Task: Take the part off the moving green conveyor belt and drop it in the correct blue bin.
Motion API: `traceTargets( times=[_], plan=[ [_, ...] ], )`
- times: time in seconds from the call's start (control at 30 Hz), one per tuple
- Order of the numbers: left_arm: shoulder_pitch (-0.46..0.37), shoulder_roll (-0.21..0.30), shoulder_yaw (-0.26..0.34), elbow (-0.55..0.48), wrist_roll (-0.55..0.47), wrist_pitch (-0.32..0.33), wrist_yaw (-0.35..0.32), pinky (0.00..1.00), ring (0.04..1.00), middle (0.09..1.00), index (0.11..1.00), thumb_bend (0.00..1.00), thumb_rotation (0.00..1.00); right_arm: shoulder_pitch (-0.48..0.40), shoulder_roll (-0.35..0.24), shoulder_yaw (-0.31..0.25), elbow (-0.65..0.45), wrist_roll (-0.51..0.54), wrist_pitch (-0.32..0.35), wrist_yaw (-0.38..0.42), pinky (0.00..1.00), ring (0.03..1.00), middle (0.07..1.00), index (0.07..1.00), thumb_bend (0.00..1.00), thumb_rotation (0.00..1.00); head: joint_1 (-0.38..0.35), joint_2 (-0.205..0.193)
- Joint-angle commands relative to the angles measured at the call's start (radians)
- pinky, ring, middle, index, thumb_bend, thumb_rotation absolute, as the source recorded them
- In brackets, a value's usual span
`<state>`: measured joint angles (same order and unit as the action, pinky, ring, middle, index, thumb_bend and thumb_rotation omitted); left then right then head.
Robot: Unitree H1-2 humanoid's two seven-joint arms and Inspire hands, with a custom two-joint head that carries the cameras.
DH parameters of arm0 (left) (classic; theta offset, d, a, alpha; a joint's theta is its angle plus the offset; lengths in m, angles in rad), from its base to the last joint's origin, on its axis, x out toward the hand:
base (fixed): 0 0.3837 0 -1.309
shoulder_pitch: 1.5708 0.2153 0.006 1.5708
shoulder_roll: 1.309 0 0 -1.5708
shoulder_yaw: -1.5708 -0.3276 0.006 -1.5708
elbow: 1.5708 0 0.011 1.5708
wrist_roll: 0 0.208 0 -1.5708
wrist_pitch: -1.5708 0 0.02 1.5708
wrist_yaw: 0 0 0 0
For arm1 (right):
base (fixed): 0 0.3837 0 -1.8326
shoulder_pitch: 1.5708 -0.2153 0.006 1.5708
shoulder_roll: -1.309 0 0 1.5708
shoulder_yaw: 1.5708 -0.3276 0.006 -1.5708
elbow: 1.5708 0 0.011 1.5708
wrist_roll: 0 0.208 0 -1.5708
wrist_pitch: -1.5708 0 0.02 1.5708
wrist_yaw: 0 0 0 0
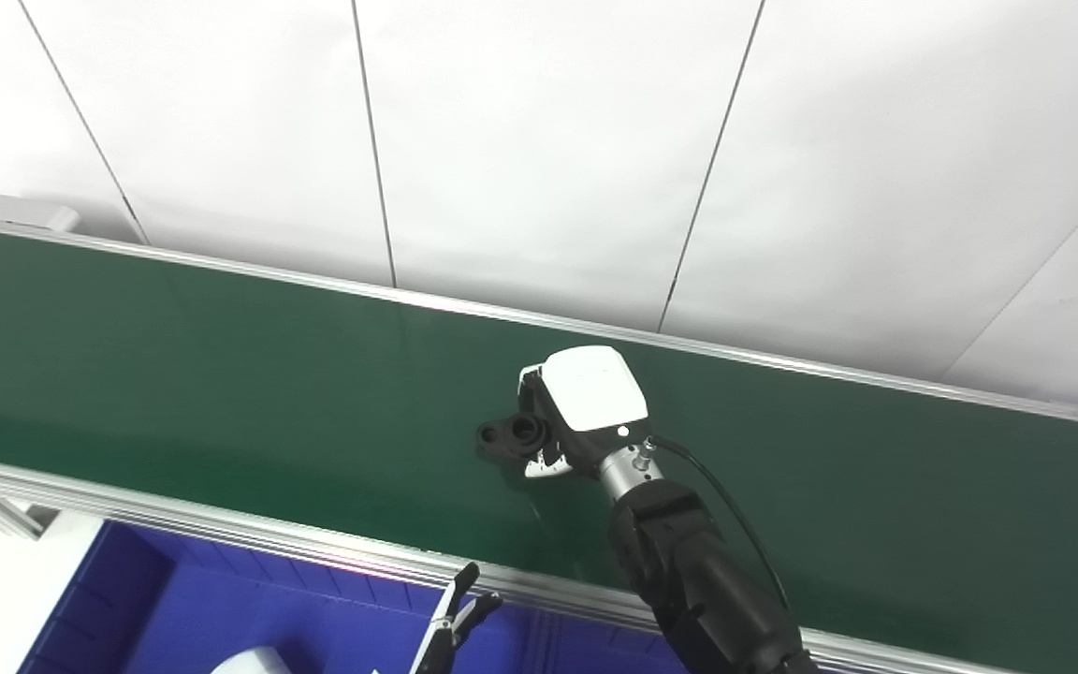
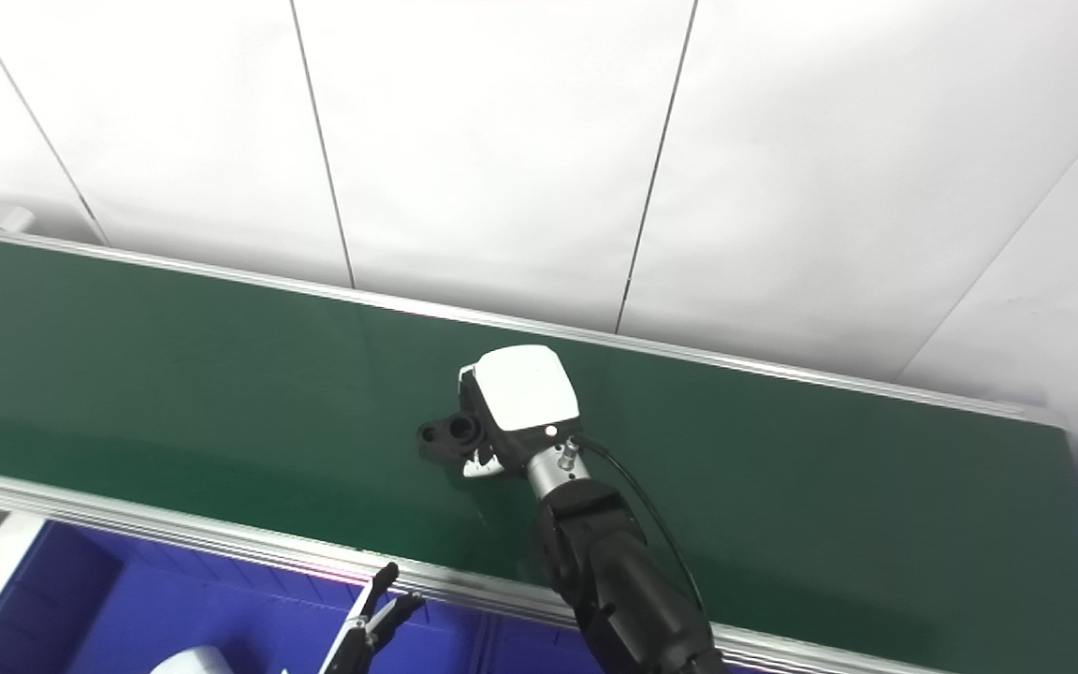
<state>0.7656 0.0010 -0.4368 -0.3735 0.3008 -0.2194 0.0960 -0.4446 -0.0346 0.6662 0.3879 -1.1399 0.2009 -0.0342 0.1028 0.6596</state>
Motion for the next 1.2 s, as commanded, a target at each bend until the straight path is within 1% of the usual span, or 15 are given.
traceTargets(
  times=[0.0, 0.13, 0.27, 0.37, 0.4, 0.53, 0.63, 0.67, 0.7, 0.73, 0.83, 0.9, 0.97, 1.03, 1.17],
  plan=[
    [0.027, -0.053, -0.101, -0.030, 0.013, -0.021, -0.026, 0.96, 0.930, 0.903, 1.000, 0.47, 1.00, 0.043, -0.011, 0.026, 0.042, -0.011, 0.044, 0.052, 0.08, 0.139, 0.219, 0.487, 0.52, 0.11, -0.002, 0.001],
    [0.024, -0.044, -0.097, -0.040, 0.007, -0.016, -0.032, 0.96, 0.923, 0.898, 1.000, 0.45, 1.00, 0.060, -0.012, 0.018, 0.013, 0.002, 0.043, 0.039, 0.09, 0.146, 0.230, 0.485, 0.51, 0.11, -0.023, 0.008],
    [0.020, -0.037, -0.090, -0.053, 0.009, -0.007, -0.033, 0.88, 0.894, 0.893, 1.000, 0.44, 1.00, 0.090, -0.019, 0.011, -0.072, 0.018, 0.028, 0.022, 0.08, 0.140, 0.222, 0.480, 0.52, 0.11, -0.055, 0.024],
    [0.012, -0.025, -0.079, -0.063, -0.008, -0.003, -0.033, 0.86, 0.881, 0.887, 1.000, 0.45, 1.00, 0.119, -0.046, 0.028, -0.201, -0.003, 0.027, 0.066, 0.09, 0.137, 0.215, 0.482, 0.52, 0.12, -0.118, 0.048],
    [0.008, -0.020, -0.076, -0.067, -0.012, -0.001, -0.035, 0.85, 0.884, 0.889, 1.000, 0.45, 1.00, 0.125, -0.052, 0.032, -0.233, -0.009, 0.028, 0.082, 0.08, 0.134, 0.210, 0.483, 0.52, 0.12, -0.118, 0.048],
    [0.000, 0.008, -0.057, -0.106, -0.051, 0.047, -0.054, 0.92, 0.913, 0.915, 1.000, 0.48, 1.00, 0.165, -0.100, 0.037, -0.420, -0.029, 0.016, 0.184, 0.10, 0.148, 0.222, 0.484, 0.51, 0.12, -0.201, 0.075],
    [-0.007, 0.029, -0.041, -0.131, -0.053, 0.063, -0.066, 0.95, 0.924, 0.923, 1.000, 0.44, 1.00, 0.186, -0.119, 0.036, -0.503, -0.057, 0.010, 0.235, 0.11, 0.162, 0.233, 0.484, 0.52, 0.12, -0.251, 0.090],
    [-0.011, 0.039, -0.033, -0.142, -0.063, 0.071, -0.074, 0.96, 0.927, 0.923, 1.000, 0.42, 1.00, 0.198, -0.124, 0.032, -0.537, -0.060, 0.008, 0.256, 0.11, 0.164, 0.235, 0.484, 0.52, 0.12, -0.289, 0.105],
    [-0.013, 0.045, -0.028, -0.148, -0.070, 0.077, -0.079, 0.99, 0.938, 0.926, 1.000, 0.42, 1.00, 0.212, -0.132, 0.027, -0.574, -0.060, 0.008, 0.282, 0.13, 0.180, 0.250, 0.485, 0.51, 0.12, -0.289, 0.105],
    [-0.017, 0.053, -0.018, -0.157, -0.087, 0.085, -0.086, 0.99, 0.938, 0.925, 1.000, 0.44, 1.00, 0.227, -0.139, 0.024, -0.618, -0.063, 0.007, 0.310, 0.13, 0.181, 0.249, 0.484, 0.51, 0.12, -0.334, 0.120],
    [-0.025, 0.066, 0.009, -0.181, -0.110, 0.111, -0.100, 1.00, 0.941, 0.919, 1.000, 0.54, 1.00, 0.265, -0.160, 0.019, -0.723, -0.082, -0.003, 0.385, 0.12, 0.176, 0.244, 0.483, 0.52, 0.12, -0.374, 0.134],
    [-0.029, 0.074, 0.030, -0.197, -0.112, 0.134, -0.110, 1.00, 0.948, 0.918, 1.000, 0.57, 1.00, 0.295, -0.180, 0.016, -0.783, -0.095, -0.013, 0.437, 0.11, 0.170, 0.241, 0.484, 0.52, 0.12, -0.421, 0.150],
    [-0.036, 0.082, 0.051, -0.215, -0.159, 0.162, -0.126, 1.00, 0.974, 0.935, 1.000, 0.61, 1.00, 0.336, -0.207, 0.014, -0.828, -0.130, -0.018, 0.490, 0.10, 0.156, 0.233, 0.485, 0.52, 0.12, -0.465, 0.165],
    [-0.044, 0.092, 0.067, -0.227, -0.184, 0.181, -0.137, 1.00, 0.984, 0.943, 1.000, 0.62, 1.00, 0.368, -0.222, 0.011, -0.855, -0.179, -0.023, 0.547, 0.08, 0.138, 0.217, 0.484, 0.52, 0.12, -0.488, 0.175],
    [-0.060, 0.107, 0.096, -0.246, -0.222, 0.215, -0.157, 1.00, 0.999, 0.962, 1.000, 0.64, 1.00, 0.451, -0.241, -0.001, -0.923, -0.232, -0.027, 0.718, 0.06, 0.111, 0.193, 0.485, 0.52, 0.12, -0.532, 0.193]
  ],
)
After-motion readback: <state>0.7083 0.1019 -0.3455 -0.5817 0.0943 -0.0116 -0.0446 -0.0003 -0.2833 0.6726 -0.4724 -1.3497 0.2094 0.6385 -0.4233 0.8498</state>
